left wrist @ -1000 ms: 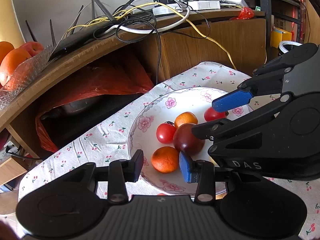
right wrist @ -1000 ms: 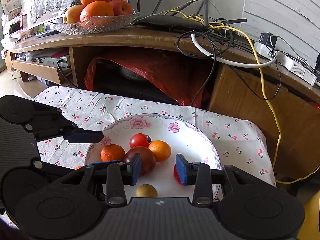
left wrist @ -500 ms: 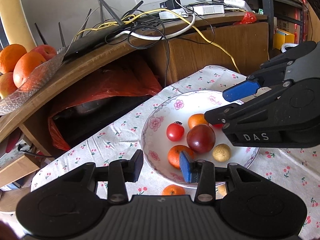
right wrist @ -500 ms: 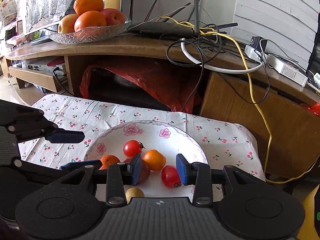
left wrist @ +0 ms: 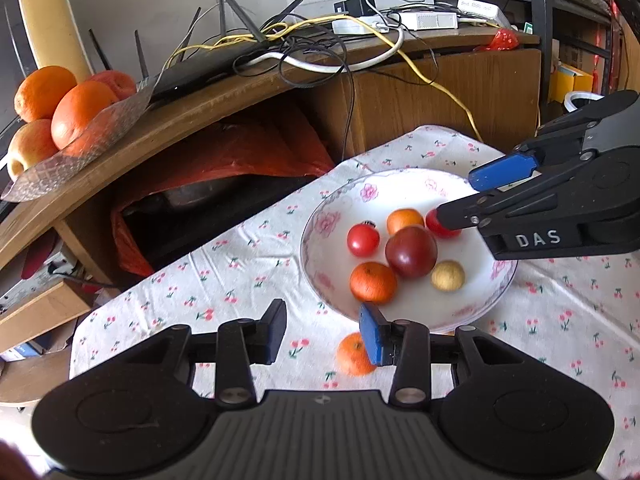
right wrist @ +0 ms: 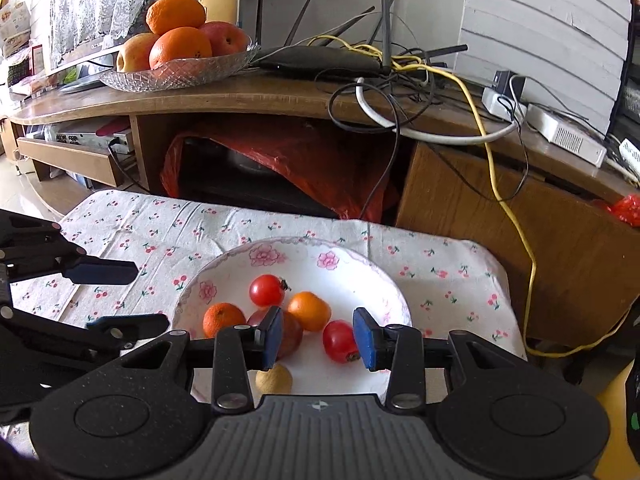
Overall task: Organize fruits
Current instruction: 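Lower the orange into the bowl and open the left tool while the right tool releases the tomato, then grasp an orange with the left tool while the right tool grasps a brown round fruit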
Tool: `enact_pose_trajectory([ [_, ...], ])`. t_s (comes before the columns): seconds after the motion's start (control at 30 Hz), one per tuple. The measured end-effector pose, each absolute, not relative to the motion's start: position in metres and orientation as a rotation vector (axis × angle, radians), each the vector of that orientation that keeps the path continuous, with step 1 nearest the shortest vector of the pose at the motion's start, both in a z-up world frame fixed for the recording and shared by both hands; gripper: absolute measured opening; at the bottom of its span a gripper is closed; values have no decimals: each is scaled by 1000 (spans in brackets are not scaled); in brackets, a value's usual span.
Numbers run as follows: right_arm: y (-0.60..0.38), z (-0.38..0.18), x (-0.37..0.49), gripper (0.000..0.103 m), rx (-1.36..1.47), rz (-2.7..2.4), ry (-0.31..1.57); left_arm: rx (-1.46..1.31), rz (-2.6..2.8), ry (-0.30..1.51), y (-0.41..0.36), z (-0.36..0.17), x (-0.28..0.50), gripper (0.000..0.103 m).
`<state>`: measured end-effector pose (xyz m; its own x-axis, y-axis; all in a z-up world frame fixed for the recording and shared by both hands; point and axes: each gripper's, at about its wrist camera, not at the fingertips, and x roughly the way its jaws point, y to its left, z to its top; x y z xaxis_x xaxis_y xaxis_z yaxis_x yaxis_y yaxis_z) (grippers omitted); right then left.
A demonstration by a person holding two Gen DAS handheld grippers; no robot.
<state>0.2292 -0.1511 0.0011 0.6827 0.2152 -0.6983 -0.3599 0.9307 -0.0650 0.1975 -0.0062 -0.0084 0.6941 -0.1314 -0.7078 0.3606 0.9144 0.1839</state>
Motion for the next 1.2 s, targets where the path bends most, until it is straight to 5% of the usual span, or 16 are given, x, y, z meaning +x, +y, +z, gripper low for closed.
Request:
enact_pose_trajectory([
  [0.63, -146, -17, 178, 33, -149, 413, 871, 301, -350, 806, 20, -16, 169, 50],
  [0.73, -135, -21, 175, 45, -178, 429, 859, 320, -364, 807, 21, -19, 168, 50],
  [1.2, -122, -38, 174, 36, -160, 412, 917, 310, -380, 821, 27, -26, 170, 50],
])
